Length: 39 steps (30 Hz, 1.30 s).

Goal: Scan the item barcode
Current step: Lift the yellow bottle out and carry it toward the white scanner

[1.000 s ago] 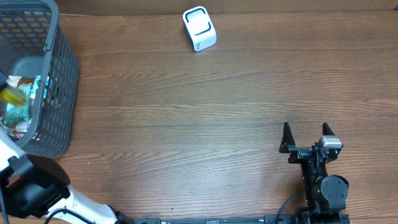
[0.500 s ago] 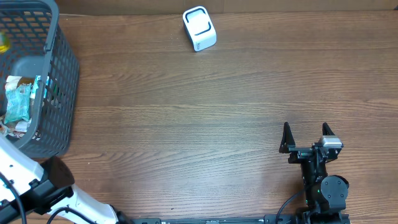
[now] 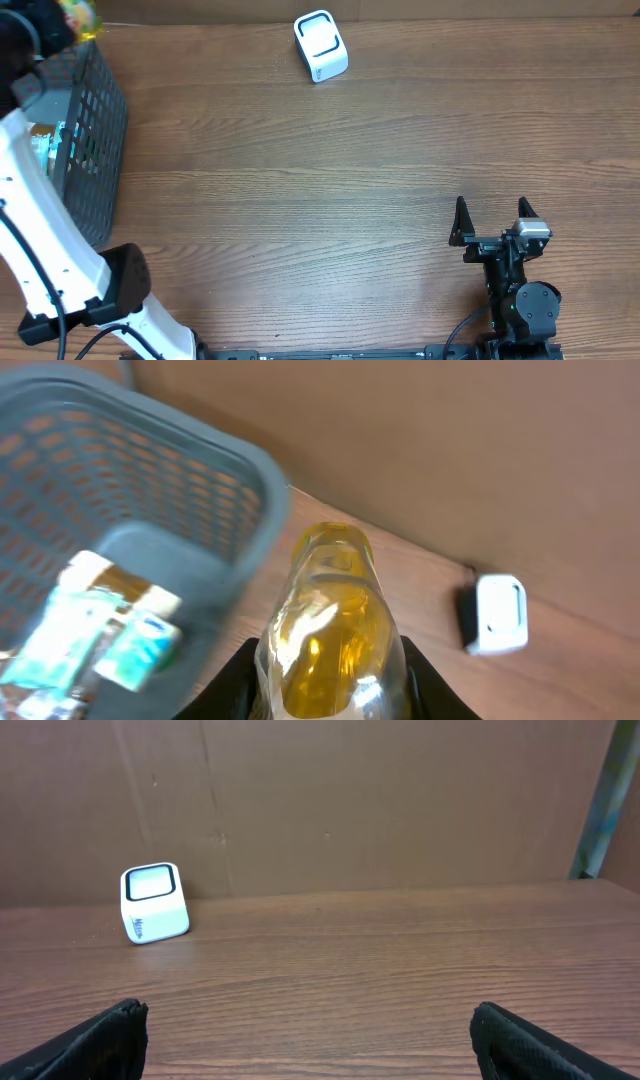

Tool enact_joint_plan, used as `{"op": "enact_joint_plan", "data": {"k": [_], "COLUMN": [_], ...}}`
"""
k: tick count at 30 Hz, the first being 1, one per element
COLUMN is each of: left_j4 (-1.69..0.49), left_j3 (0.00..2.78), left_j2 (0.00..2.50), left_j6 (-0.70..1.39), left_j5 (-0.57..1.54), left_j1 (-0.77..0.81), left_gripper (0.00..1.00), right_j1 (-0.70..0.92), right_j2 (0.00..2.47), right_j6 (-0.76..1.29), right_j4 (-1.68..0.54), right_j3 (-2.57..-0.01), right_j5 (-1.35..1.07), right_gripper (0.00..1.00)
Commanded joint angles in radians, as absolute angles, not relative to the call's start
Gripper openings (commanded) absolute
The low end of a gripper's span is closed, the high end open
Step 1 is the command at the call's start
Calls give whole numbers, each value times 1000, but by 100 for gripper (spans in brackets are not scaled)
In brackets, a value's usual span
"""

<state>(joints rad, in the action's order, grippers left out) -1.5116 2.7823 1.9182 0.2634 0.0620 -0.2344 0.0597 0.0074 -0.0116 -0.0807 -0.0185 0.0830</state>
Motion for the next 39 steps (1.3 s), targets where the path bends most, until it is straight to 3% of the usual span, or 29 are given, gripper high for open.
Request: {"op": "enact_joint_plan", "data": {"k": [1, 20, 39], "left_j4": [-1526, -1573, -1476], "left_j3": [2795, 2657, 2657], "left_j2": [1895, 2106, 2436], "left_j6": [273, 556, 764], "left_j5": [40, -62, -116], "left_j1": [-128, 476, 797], "left_gripper": [4, 4, 6], "right_j1": [63, 63, 63], "right_j2": [3, 3, 3], "right_j6": [-16, -16, -16], "right_j4": [-76, -76, -76], "right_j3": [-9, -9, -9], "right_j5": [89, 88, 88], "right_gripper": [100, 100, 100]}}
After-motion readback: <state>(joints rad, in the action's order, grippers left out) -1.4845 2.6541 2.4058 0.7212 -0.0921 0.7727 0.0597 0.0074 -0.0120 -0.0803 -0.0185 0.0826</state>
